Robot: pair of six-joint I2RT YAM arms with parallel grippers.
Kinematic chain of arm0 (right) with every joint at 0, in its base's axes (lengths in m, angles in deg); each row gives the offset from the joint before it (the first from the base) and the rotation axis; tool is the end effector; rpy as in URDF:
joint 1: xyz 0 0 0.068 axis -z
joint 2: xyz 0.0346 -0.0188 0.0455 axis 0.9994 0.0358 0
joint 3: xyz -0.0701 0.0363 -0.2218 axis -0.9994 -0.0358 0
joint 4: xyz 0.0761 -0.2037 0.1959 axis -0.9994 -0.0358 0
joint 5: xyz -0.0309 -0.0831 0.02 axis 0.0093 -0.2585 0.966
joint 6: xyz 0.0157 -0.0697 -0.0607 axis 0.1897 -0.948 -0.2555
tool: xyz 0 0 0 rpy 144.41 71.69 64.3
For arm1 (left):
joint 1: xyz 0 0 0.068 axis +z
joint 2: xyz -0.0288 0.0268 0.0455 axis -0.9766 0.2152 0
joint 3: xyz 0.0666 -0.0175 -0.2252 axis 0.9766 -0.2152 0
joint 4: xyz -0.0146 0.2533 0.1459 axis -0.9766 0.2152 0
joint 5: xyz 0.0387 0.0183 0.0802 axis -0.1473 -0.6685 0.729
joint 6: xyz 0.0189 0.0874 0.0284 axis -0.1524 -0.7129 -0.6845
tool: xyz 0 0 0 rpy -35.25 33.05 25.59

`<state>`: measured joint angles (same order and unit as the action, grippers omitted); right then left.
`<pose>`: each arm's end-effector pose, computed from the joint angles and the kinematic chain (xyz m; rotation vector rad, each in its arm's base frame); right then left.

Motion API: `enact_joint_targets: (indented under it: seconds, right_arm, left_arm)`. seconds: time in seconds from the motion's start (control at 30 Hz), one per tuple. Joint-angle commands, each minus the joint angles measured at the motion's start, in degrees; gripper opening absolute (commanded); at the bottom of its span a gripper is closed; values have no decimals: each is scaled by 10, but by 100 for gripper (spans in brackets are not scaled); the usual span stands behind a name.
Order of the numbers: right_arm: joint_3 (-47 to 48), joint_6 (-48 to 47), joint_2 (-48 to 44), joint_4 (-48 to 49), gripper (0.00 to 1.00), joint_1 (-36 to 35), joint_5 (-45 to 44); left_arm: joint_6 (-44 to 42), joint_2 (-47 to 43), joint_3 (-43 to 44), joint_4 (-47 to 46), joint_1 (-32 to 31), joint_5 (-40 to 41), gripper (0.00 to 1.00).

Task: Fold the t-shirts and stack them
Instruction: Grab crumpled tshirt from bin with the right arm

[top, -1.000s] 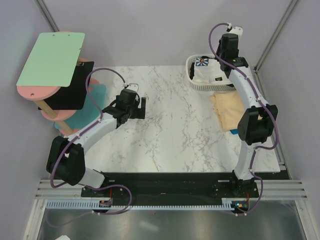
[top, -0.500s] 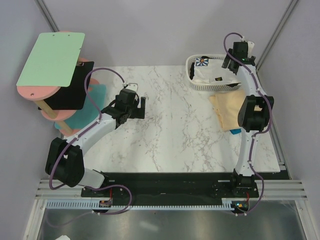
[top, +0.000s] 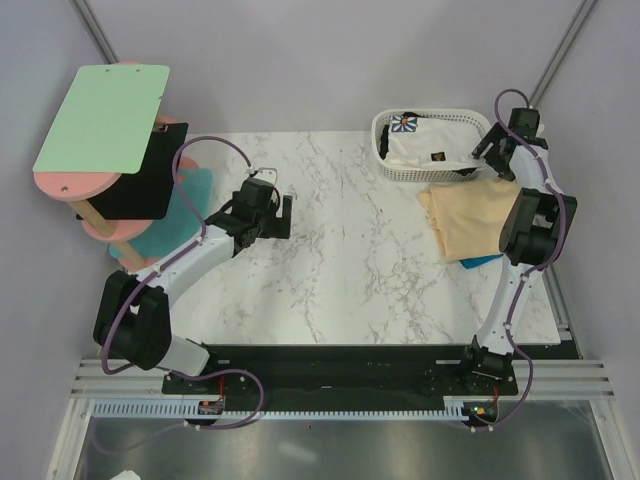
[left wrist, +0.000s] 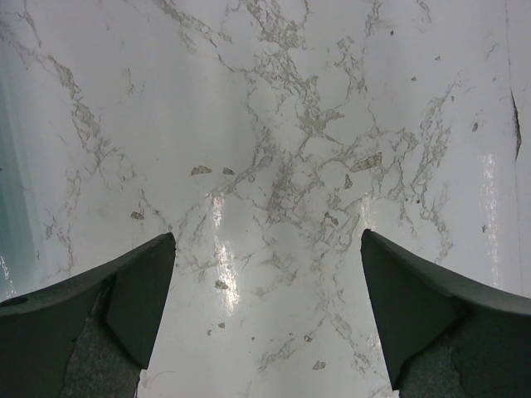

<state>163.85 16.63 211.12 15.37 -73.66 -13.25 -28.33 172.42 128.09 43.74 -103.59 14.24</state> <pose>0.5411 -0.1443 0.1492 0.8383 2.2341 0.0000 0.3509 -0.1478 0.1608 0.1411 2.3188 -0.0437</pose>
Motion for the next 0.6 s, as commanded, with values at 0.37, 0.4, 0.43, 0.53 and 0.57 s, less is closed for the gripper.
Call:
enact_joint_targets:
  seconds: [0.37,0.4,0.43,0.53,0.57]
  right_arm:
    - [-45,37,-89,47,77,-5,121]
    - [-46,37,-93,47,77,-4,122]
    - [-47,38,-102,47,77,-5,123]
    - [-46,39,-109,49,76,-6,122]
    - [-43,40,-107,51,76,-5,120]
  left_arm:
    - [5,-4,2,-9,-2,-4,100]
    - [5,-4,2,-9,-3,-4,100]
    - [6,-4,2,-9,-2,-5,100]
    - [9,-6,-1,-9,-2,-7,100]
    - [10,-7,-1,-9,-3,-7,100]
